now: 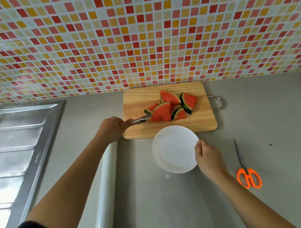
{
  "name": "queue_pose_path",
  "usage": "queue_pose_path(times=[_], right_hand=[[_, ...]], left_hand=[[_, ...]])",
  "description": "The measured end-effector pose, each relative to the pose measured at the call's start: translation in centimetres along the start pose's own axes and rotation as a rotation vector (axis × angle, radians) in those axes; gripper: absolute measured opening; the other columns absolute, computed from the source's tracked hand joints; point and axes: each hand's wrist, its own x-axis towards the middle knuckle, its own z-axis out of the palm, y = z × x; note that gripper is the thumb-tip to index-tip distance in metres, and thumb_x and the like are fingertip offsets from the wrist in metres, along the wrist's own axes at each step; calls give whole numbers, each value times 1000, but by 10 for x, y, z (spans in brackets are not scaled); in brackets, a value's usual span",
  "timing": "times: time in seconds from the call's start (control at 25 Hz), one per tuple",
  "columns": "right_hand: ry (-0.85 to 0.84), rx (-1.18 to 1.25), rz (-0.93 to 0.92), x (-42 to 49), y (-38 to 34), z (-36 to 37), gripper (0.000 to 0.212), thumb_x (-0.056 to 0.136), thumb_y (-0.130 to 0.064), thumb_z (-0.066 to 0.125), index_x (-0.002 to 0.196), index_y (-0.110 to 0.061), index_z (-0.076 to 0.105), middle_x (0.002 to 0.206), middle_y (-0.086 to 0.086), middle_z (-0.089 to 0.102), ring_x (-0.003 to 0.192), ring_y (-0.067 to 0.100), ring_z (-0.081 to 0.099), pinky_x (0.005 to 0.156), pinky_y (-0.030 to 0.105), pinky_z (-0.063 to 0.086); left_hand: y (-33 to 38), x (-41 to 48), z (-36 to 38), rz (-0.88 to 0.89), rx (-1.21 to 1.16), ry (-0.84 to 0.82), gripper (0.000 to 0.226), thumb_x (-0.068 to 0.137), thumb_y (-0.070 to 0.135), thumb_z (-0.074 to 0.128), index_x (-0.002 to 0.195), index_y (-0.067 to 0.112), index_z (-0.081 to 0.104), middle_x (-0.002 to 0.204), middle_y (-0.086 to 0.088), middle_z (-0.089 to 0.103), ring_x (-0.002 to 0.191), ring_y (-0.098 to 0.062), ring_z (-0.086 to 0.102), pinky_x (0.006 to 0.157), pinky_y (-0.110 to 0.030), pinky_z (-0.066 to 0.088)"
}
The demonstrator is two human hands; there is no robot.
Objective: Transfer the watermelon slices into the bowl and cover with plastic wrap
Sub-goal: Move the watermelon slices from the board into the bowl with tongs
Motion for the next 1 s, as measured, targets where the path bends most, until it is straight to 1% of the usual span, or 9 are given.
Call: queue_pose_path(times=[0.08,0.16,0.36,0.48,0.56,0.68,0.84,1.0], right_hand=[[-5,-3,3,0,-1,0,30,97,-21,31,71,-12,42,51,0,40,54,23,43,44,29,23],[-14,-6,6,0,-1,-1,30,97,-21,30,70,-12,41,51,0,39,50,19,41,43,28,23],[-32,12,19,2,-2,-2,31,98,-23,29,72,-12,43,52,1,42,50,14,43,43,28,24],[-30,15,14,1,-2,-2,32,98,-23,29,72,-12,43,52,2,43,50,15,43,43,28,25],[-32,15,12,1,-2,-2,32,98,-23,29,70,-13,41,52,1,42,49,15,43,43,28,25],[-34,-2,22,2,-2,-1,31,98,-24,28,73,-13,42,53,0,42,51,14,43,43,26,25],[-40,5,19,3,-1,0,30,98,-25,28,75,-13,43,55,-1,43,54,18,45,44,27,26],[-36,45,30,3,1,0,31,98,-26,29,74,-13,45,56,0,45,59,23,49,48,30,28]], left_hand=[[8,3,5,12,-42,-40,55,90,57,41,86,7,66,71,-4,60,70,-19,55,64,-27,39],[12,7,10,-4,-152,-59,51,89,57,44,88,12,69,73,-2,61,70,-17,55,68,-27,39],[1,11,13,-73,-428,-47,44,86,58,51,77,20,72,72,0,63,70,-14,55,73,-30,38],[5,9,21,-85,-471,-34,39,85,56,54,76,22,71,70,1,63,69,-13,54,66,-27,38],[11,8,29,-80,-497,-12,37,86,54,56,80,21,72,68,4,62,67,-11,52,59,-25,39],[22,8,37,-45,-518,15,37,87,49,56,87,16,73,68,5,63,65,-11,52,60,-22,39],[22,5,43,-34,-567,41,39,88,44,59,89,8,73,72,-2,64,71,-17,54,64,-27,39],[14,-13,26,36,-616,59,32,86,47,59,84,19,74,68,2,62,66,-14,52,59,-25,39]])
